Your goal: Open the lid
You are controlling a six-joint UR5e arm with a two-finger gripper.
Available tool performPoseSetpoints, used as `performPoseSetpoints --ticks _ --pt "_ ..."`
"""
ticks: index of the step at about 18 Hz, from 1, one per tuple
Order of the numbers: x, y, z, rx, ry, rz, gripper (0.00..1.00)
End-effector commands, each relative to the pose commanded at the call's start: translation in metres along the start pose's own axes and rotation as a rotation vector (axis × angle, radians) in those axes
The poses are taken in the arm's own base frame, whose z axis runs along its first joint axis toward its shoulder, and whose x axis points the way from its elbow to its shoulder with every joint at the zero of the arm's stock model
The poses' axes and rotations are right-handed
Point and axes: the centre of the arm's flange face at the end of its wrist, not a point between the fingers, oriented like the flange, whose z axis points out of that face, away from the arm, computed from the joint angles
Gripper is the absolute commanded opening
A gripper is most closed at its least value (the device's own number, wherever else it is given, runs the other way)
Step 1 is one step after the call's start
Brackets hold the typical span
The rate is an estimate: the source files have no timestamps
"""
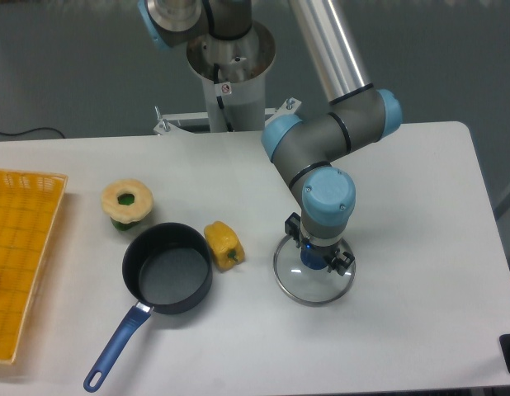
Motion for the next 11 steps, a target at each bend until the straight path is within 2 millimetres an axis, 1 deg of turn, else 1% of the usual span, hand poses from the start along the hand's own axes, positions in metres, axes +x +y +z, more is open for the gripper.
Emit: performPoseSetpoints --ticks 2,5,11 --pt "0.0 0.0 -0.006 0.004 -0.01 -0.002 1.0" --pt "-0.002 -0.004 -0.021 0.017 -0.041 -0.005 1.0" --pt "-0.003 -0.004 -0.074 0.063 -0.137 0.003 1.0"
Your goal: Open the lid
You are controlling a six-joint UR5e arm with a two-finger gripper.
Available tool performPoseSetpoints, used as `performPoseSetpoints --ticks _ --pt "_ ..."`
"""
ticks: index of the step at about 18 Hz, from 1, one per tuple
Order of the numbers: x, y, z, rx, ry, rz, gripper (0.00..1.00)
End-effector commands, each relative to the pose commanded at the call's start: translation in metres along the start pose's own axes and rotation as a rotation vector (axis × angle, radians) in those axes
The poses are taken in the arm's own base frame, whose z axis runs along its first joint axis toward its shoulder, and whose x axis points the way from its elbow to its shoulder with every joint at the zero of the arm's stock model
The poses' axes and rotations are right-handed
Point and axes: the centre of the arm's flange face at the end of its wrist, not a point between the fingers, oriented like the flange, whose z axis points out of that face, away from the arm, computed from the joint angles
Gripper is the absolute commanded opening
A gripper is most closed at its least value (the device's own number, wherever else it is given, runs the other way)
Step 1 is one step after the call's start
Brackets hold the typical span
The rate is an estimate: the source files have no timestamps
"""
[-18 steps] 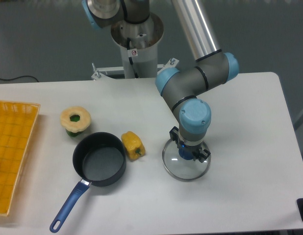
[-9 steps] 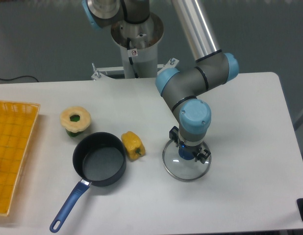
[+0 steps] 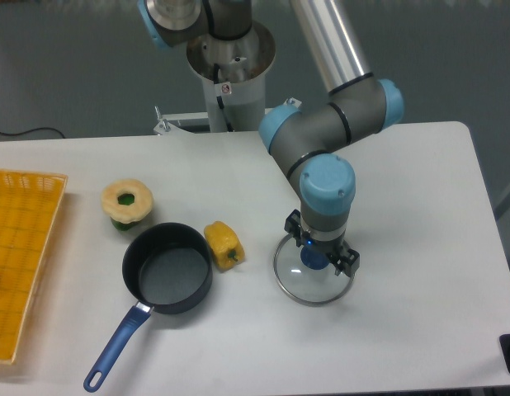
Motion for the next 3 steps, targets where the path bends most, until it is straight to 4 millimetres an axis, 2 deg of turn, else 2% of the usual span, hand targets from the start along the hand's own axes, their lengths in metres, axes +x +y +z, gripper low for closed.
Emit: performPoseSetpoints --ticks 3 --pt "0.0039 0.0008 -0.0062 0.003 -0.006 0.001 1.0"
